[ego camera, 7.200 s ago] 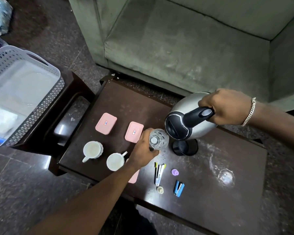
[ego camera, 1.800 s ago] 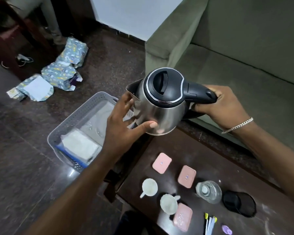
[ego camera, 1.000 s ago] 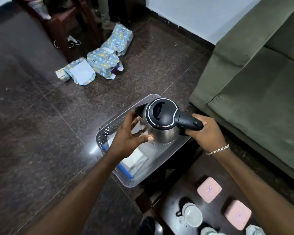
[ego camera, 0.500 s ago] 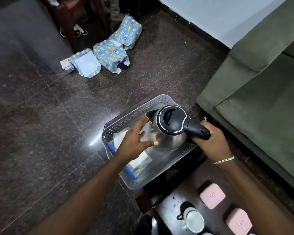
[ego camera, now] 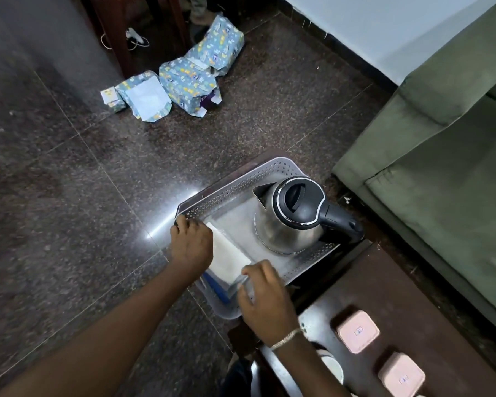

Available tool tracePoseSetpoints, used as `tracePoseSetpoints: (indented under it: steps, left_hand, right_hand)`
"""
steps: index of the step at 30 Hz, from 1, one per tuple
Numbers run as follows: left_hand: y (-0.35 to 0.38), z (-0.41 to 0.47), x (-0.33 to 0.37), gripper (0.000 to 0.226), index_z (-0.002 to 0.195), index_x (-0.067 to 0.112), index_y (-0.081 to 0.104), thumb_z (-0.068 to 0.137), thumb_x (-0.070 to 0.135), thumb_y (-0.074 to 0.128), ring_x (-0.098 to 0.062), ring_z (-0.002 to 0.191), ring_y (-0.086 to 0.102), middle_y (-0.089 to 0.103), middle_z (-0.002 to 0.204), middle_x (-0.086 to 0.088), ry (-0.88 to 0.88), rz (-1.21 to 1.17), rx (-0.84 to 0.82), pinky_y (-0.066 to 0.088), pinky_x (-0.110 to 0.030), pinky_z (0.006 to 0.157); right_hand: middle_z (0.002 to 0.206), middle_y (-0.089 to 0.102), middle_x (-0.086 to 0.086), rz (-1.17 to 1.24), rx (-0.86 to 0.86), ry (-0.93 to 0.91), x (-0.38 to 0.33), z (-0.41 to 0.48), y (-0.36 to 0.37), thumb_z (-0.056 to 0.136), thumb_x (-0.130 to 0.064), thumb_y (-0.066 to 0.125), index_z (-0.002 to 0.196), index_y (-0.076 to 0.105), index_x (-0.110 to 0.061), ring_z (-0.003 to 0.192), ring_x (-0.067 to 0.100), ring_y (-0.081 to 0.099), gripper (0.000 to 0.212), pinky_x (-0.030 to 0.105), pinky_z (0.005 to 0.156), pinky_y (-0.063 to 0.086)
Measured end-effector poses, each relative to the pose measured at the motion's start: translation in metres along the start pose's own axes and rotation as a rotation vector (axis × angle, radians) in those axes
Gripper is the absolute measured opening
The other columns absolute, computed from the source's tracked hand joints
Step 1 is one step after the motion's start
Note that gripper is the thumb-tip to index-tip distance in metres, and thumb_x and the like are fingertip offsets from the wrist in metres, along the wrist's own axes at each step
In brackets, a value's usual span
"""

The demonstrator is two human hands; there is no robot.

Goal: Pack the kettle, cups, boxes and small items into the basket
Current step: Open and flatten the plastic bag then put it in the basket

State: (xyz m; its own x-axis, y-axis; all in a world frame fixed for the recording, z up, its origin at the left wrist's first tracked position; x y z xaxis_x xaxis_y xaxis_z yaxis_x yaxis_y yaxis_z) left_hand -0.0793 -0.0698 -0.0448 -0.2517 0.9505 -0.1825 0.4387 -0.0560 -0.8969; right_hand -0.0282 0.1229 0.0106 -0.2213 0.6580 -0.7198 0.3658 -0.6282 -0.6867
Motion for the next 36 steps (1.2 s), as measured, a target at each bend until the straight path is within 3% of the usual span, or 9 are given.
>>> tracePoseSetpoints:
  steps: [3,7,12,17,21,25,30,33,36]
  left_hand:
    - [0.0,0.008,-0.002,0.021,0.106,0.01,0.067,0.088,0.011,0.055,-0.037,0.119,0.042,0.063,0.12,-0.014,-0.013,-0.099,-0.079,0.04,-0.046,0.095]
    - [-0.006,0.016,-0.001,0.034,0.114,0.006,0.067,0.087,0.026,0.066,-0.042,0.125,0.051,0.056,0.129,-0.019,0.008,-0.277,-0.234,0.044,-0.046,0.102]
    - [-0.029,0.008,-0.004,0.018,0.083,0.011,0.061,0.085,0.025,0.073,-0.03,0.079,0.061,0.064,0.075,-0.006,-0.038,-0.75,-0.221,0.039,-0.03,0.062]
    - [-0.042,-0.015,-0.003,0.025,0.086,0.011,0.058,0.089,0.024,0.08,-0.02,0.064,0.068,0.065,0.073,-0.007,-0.131,-1.251,-0.233,0.061,-0.033,0.057]
    - [-0.054,-0.048,-0.001,0.052,0.119,0.011,0.048,0.086,0.025,0.084,-0.015,0.063,0.072,0.071,0.084,-0.013,-0.104,-1.564,-0.27,0.063,-0.028,0.068]
    - [-0.062,-0.079,0.006,0.063,0.129,0.009,0.046,0.081,0.01,0.087,-0.026,0.091,0.073,0.073,0.097,-0.025,-0.081,-1.569,-0.156,0.061,-0.044,0.088]
    - [-0.07,-0.112,0.024,0.021,0.094,-0.001,0.072,0.087,0.016,0.083,-0.021,0.083,0.069,0.069,0.084,-0.011,-0.057,-1.517,-0.062,0.065,-0.037,0.077]
    - [-0.078,-0.129,0.038,0.017,0.085,0.002,0.075,0.089,0.018,0.081,-0.024,0.081,0.072,0.073,0.086,-0.019,-0.026,-1.503,-0.031,0.065,-0.051,0.083]
    - [-0.088,-0.147,0.058,0.013,0.077,0.015,0.076,0.088,0.02,0.08,-0.027,0.08,0.076,0.075,0.081,-0.006,0.018,-1.416,-0.002,0.064,-0.054,0.081]
  right_hand:
    - [0.119,0.053,0.002,-0.056,-0.145,0.072,0.002,0.017,0.036,0.091,-0.029,0.059,0.123,0.06,-0.014,0.112,0.022,0.054,0.035,0.039,0.095,0.05]
    - [0.129,0.052,0.004,-0.098,-0.219,0.101,0.003,0.035,0.051,0.087,-0.039,0.064,0.133,0.053,-0.013,0.12,0.028,0.051,0.053,0.041,0.1,0.046]
    - [0.134,0.051,0.004,-0.16,-0.202,0.077,-0.002,0.044,0.052,0.083,-0.044,0.069,0.142,0.042,-0.014,0.122,0.028,0.05,0.072,0.042,0.102,0.045]
    - [0.115,0.063,0.011,-0.053,-0.037,0.081,-0.011,0.041,0.028,0.085,-0.025,0.065,0.124,0.057,-0.012,0.105,0.035,0.06,0.041,0.042,0.083,0.051]
    - [0.09,0.067,0.013,0.058,0.053,0.069,-0.012,0.033,0.004,0.086,-0.012,0.064,0.1,0.064,-0.007,0.084,0.033,0.062,0.015,0.04,0.073,0.05]
    - [0.077,0.069,-0.004,0.293,0.08,0.138,-0.009,0.021,-0.018,0.085,-0.019,0.067,0.105,0.07,-0.019,0.071,0.007,0.062,0.02,0.009,0.066,0.045]
    - [0.092,0.077,-0.002,0.495,0.09,0.147,-0.01,-0.003,-0.041,0.083,-0.012,0.071,0.123,0.066,-0.016,0.085,0.008,0.073,0.04,0.032,0.082,0.06]
    - [0.097,0.077,-0.002,0.5,0.137,0.121,-0.007,-0.018,-0.06,0.088,-0.015,0.069,0.124,0.065,-0.015,0.089,0.006,0.073,0.037,0.034,0.083,0.06]
    - [0.099,0.077,-0.002,0.518,0.183,0.08,-0.004,-0.038,-0.081,0.095,-0.014,0.062,0.122,0.068,-0.014,0.091,0.007,0.072,0.027,0.033,0.083,0.059]
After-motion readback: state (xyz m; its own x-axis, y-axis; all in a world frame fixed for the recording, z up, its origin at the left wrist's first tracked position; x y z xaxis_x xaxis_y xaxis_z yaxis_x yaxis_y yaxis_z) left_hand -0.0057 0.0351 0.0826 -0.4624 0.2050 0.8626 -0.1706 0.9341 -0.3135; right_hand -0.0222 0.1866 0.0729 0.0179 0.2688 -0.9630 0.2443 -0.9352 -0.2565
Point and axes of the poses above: each hand's wrist, its own z-axis towards the middle knuckle, its own y-axis out of the palm, x = y × z, the point moved 6 cm from there along z, towards the middle knuckle
